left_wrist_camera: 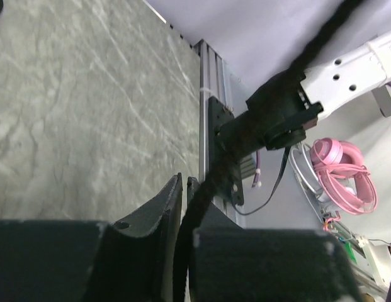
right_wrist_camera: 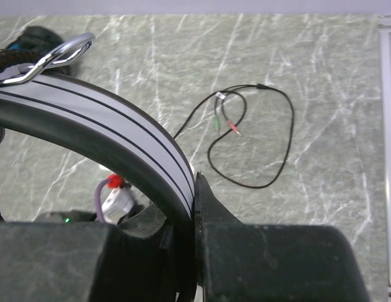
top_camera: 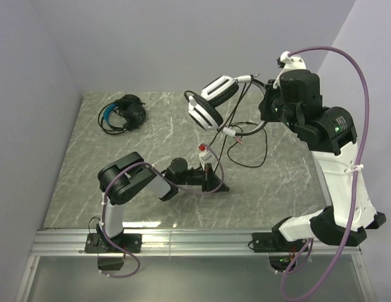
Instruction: Wrap the headphones
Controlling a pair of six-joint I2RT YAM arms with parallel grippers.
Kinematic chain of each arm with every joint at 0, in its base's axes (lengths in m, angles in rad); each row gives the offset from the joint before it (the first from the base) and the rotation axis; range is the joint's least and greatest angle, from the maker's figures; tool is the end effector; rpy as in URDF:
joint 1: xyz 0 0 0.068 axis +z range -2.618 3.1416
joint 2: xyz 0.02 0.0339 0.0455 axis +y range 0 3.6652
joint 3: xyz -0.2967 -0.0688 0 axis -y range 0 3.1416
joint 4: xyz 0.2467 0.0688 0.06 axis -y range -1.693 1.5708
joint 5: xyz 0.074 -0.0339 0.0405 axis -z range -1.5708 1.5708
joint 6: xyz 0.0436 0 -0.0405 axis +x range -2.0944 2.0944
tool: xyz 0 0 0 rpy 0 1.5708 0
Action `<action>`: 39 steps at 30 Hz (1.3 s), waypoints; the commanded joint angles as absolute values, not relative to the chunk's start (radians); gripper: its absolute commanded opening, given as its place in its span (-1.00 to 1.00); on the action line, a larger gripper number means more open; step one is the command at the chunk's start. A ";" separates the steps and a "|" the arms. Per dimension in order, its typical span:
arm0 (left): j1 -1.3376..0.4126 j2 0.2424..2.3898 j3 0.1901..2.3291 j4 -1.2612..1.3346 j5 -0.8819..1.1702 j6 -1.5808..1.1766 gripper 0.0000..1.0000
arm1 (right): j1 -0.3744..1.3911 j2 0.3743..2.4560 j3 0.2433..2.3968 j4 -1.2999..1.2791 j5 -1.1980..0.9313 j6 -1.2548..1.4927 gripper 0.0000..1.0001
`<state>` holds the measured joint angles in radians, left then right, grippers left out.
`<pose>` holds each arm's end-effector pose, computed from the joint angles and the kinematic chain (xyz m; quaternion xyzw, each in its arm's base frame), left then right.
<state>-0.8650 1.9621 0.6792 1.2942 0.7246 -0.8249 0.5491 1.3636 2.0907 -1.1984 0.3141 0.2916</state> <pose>0.2163 -0.2984 0.1695 0.2652 0.6523 -0.6627 0.2550 0.1830 0.0962 0.5602 -0.0271 0.8457 0.0888 0.5255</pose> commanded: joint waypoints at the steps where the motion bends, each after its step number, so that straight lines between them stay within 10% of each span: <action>1: -0.877 1.904 0.644 1.615 0.707 -0.810 -0.73 | 0.537 1.362 2.120 -1.103 0.400 0.344 -1.00; 39: -1.034 1.017 0.748 0.000 0.286 -0.434 -0.92 | 0.497 1.339 1.566 -0.847 0.900 0.374 -1.00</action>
